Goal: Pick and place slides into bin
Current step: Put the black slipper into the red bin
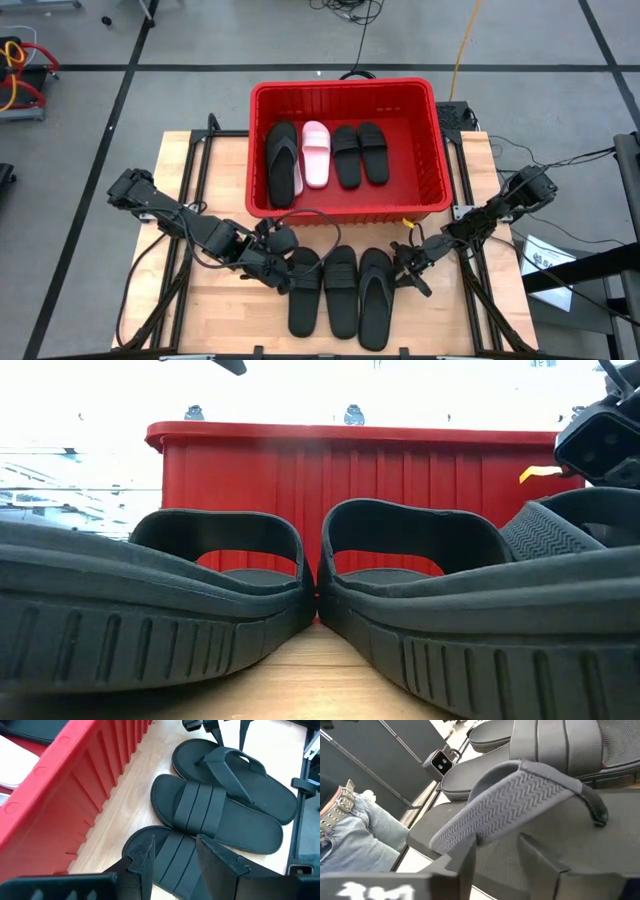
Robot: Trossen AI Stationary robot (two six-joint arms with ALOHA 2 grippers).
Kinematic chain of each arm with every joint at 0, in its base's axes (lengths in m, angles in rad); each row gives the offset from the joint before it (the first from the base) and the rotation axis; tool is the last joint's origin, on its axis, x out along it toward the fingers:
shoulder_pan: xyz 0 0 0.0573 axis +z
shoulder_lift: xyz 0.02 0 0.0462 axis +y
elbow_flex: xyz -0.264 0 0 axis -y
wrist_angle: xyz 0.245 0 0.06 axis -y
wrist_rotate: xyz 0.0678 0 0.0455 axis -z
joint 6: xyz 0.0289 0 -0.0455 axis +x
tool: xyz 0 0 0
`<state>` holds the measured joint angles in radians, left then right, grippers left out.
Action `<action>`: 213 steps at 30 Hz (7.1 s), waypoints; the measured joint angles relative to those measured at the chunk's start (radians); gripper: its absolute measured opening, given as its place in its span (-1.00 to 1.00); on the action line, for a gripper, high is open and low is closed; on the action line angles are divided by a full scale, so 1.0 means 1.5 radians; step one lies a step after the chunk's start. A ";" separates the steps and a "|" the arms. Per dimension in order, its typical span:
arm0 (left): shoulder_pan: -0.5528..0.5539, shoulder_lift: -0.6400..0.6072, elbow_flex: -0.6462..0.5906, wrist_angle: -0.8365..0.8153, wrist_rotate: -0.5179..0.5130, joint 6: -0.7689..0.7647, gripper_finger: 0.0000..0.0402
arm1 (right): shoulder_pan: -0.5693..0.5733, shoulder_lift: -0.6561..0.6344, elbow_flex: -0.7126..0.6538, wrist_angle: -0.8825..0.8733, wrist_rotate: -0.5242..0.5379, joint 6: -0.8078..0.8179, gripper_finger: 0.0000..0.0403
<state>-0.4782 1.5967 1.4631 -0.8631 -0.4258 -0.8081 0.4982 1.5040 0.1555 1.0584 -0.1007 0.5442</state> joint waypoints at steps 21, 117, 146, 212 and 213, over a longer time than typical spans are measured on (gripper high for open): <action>0.011 0.000 0.000 0.000 0.005 0.000 -0.30 | 0.000 0.000 0.000 0.030 0.016 0.014 -0.15; 0.004 -0.109 0.001 0.124 -0.206 0.117 -0.30 | -0.630 -0.173 0.730 -0.874 -0.158 -0.437 -1.00; 0.084 -0.110 0.001 0.122 -0.153 0.118 -0.30 | -0.736 0.147 0.730 -0.740 -0.458 -0.770 -1.00; 0.113 -0.110 0.000 0.123 -0.134 0.109 -0.30 | -0.697 0.244 0.729 -0.559 -0.142 -0.964 -0.34; 0.113 -0.110 0.000 0.123 -0.134 0.109 -0.30 | -0.697 0.244 0.729 -0.559 -0.136 -0.964 -0.35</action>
<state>-0.3080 1.4322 1.4635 -0.6785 -0.6266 -0.6446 -0.5478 1.8706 1.2491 0.2192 -0.3053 -0.9019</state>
